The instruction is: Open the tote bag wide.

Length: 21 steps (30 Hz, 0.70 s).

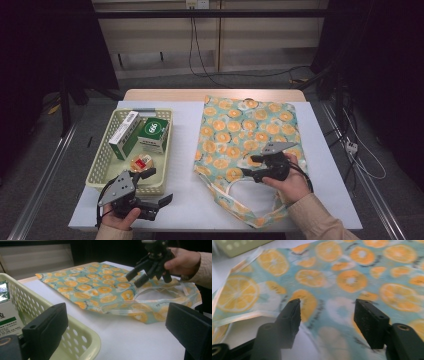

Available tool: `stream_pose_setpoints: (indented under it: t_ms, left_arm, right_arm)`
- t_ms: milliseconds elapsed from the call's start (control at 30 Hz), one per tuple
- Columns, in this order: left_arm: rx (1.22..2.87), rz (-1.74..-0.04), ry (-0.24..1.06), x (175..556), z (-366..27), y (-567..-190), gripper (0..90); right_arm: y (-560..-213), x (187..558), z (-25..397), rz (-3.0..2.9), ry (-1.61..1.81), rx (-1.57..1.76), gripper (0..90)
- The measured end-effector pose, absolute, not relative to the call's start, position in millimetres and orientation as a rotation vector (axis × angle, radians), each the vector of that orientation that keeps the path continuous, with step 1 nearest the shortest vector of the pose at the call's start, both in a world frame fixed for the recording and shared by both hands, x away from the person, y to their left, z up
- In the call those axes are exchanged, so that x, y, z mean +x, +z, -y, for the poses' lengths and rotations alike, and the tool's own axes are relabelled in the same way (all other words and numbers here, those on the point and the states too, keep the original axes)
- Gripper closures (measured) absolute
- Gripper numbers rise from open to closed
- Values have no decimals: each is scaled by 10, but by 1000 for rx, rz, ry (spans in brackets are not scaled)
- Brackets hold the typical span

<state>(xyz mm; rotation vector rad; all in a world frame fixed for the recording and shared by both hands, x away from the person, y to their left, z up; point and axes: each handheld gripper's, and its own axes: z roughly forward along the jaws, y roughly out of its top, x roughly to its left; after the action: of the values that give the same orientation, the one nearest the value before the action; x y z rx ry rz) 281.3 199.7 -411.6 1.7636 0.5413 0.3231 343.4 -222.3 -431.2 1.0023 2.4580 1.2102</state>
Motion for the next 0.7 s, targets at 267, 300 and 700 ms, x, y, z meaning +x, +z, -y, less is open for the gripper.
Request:
stream_pose_setpoints:
  t_ms: [267, 300, 700]
  left_arm:
    - [1775, -529, 328, 2810, -1991, -4113, 40]
    - [1772, -532, 330, 2809, -1994, -4112, 40]
    - [1775, -531, 332, 2818, -1990, -4115, 40]
  right_arm:
    - [-4490, 3451, 2023, -2539, 1046, 885, 736]
    - [-4508, 3482, 2025, -2548, 1068, 896, 821]
    - [-4486, 4109, 1924, -2414, 1109, 1057, 900]
